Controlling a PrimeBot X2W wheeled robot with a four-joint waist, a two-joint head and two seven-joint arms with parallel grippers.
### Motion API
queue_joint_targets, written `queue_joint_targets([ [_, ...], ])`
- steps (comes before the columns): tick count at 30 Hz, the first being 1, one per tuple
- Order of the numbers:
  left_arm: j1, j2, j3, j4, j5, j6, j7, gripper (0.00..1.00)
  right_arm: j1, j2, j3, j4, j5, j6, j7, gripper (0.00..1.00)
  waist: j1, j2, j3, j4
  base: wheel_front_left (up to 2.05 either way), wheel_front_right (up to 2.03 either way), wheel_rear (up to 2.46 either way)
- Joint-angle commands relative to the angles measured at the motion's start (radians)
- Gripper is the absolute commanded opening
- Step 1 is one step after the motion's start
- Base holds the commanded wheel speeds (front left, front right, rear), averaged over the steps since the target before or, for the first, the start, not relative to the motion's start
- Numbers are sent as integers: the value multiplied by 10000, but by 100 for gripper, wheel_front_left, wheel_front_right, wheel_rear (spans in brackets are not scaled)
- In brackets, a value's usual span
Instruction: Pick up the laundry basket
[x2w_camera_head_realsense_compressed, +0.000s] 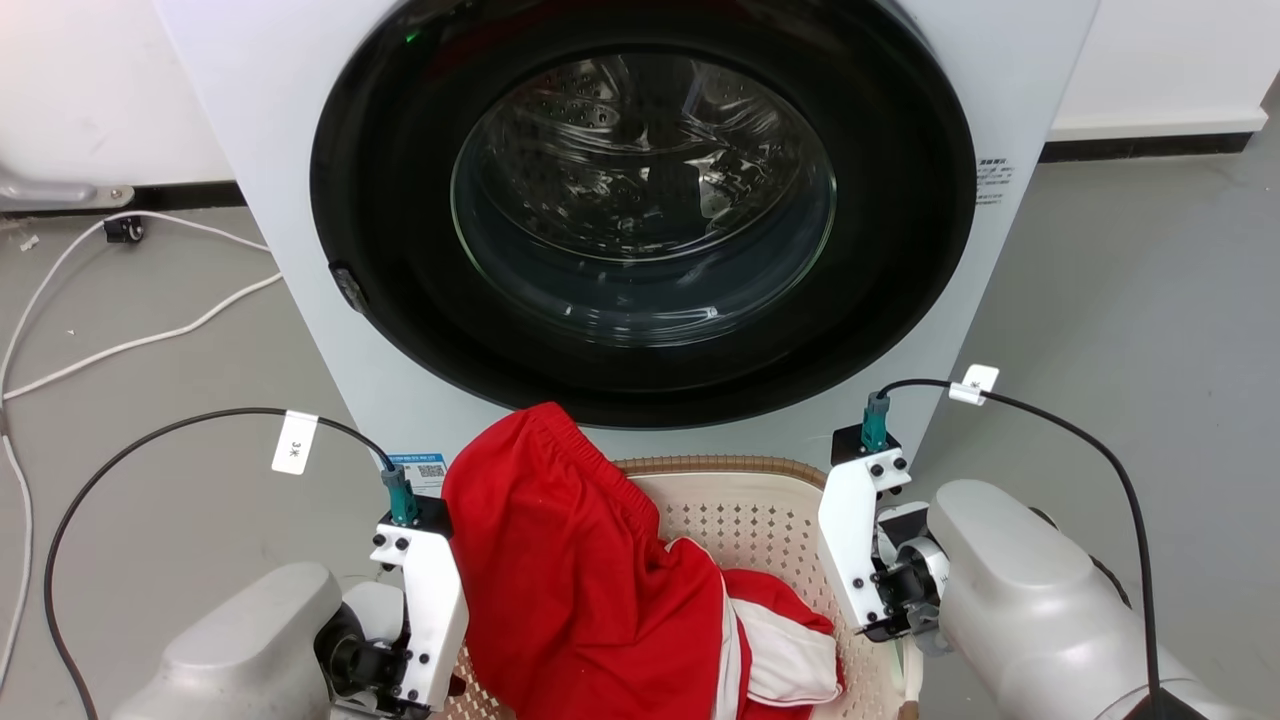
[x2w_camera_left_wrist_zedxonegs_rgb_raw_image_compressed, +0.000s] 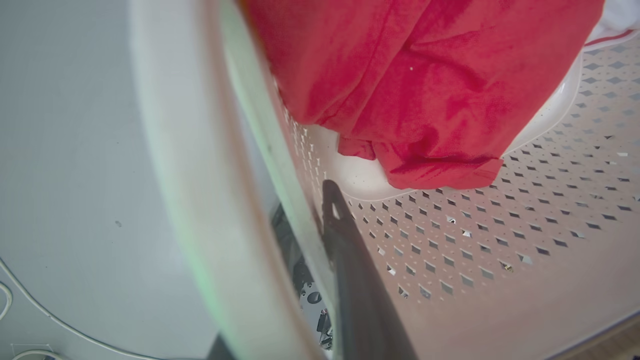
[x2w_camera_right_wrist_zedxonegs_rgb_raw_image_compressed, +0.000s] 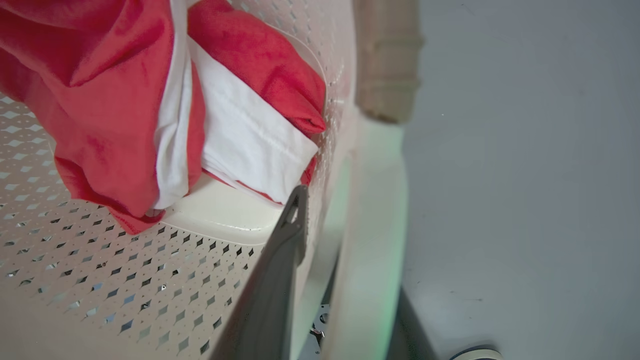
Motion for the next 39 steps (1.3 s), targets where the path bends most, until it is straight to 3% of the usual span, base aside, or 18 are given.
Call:
queue_joint_targets([
  [1, -16, 212, -117, 86, 86, -38, 152, 0, -258, -165, 76, -32, -42, 39, 41, 0, 2, 0, -35, -1, 0, 0, 0],
  [39, -415, -67, -646, 514, -500, -40, 67, 0, -368, -146, 757, 89, 770, 46, -112, 0, 2, 0, -135, -23, 0, 0, 0],
])
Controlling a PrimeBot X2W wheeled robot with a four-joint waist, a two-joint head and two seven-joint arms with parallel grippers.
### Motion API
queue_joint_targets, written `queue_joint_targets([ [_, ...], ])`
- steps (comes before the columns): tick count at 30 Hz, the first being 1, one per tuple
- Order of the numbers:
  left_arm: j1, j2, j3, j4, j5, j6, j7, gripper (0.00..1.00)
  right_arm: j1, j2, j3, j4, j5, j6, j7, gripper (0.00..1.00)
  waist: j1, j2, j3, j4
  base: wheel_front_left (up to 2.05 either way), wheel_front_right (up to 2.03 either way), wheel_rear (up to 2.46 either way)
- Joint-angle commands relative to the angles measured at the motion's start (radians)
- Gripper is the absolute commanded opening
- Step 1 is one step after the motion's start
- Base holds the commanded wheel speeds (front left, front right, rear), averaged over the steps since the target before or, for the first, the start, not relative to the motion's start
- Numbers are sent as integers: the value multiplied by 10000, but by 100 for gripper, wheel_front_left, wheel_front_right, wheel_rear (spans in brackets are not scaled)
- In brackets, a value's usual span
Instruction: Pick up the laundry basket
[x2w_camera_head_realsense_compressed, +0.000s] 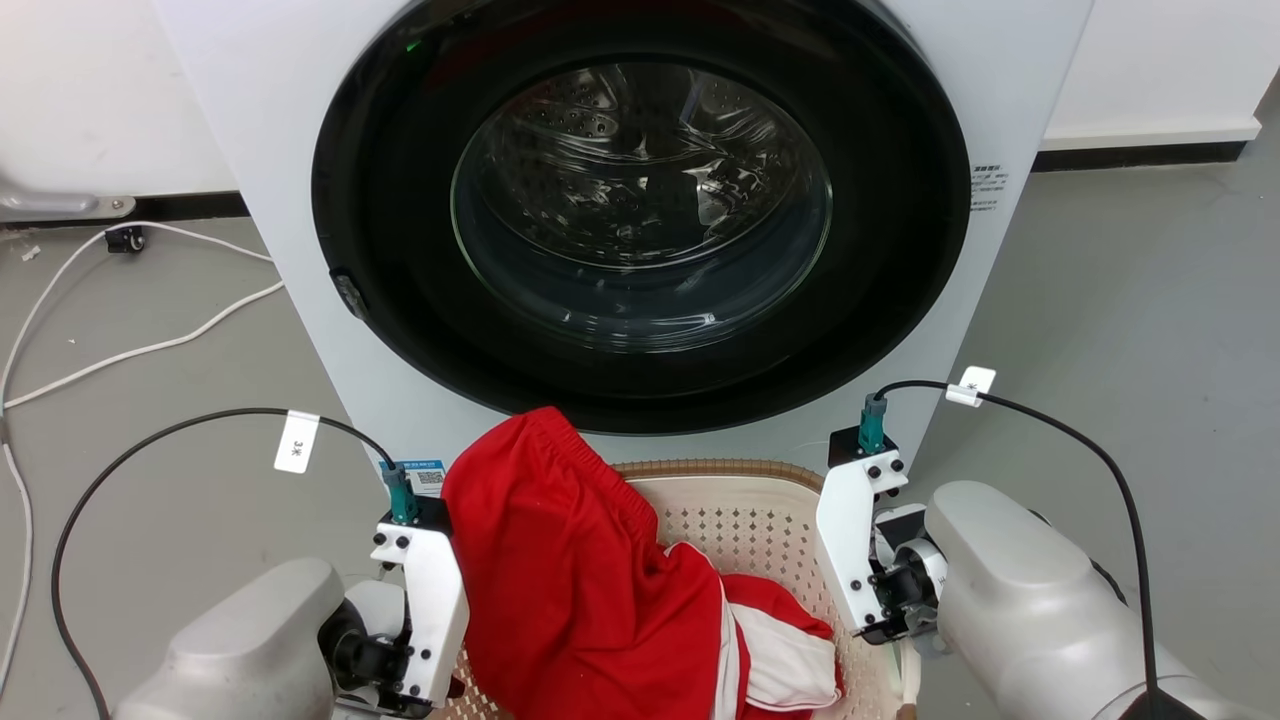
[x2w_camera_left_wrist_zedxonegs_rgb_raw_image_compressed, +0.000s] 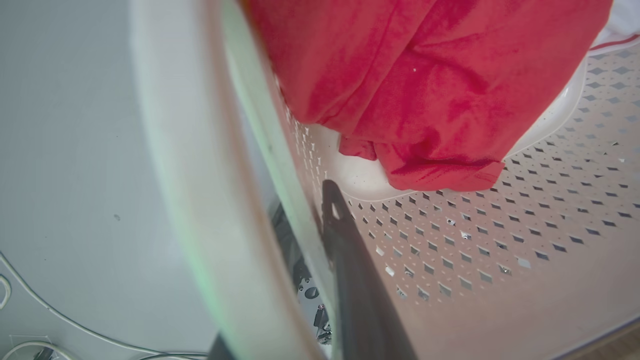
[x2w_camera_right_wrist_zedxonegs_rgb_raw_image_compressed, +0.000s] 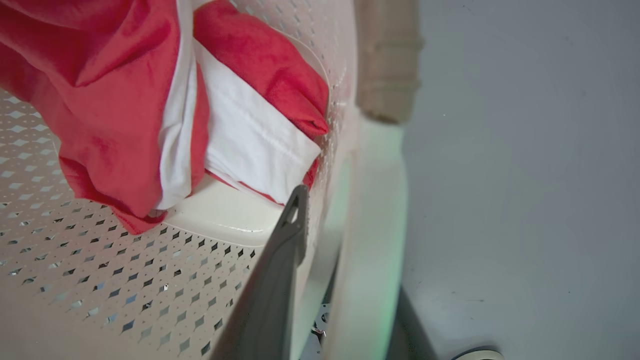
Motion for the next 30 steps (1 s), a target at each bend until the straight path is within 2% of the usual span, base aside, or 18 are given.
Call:
queue_joint_targets([
  [1, -116, 77, -124, 82, 131, -42, 47, 0, -220, -121, 80, -10, 17, 56, -73, 0, -1, -1, 4, 5, 0, 0, 0],
  [30, -32, 118, -433, 88, 6, -42, 48, 0, -122, -118, 539, 43, 410, 58, -176, 0, -1, -1, -70, 66, 0, 0, 0],
])
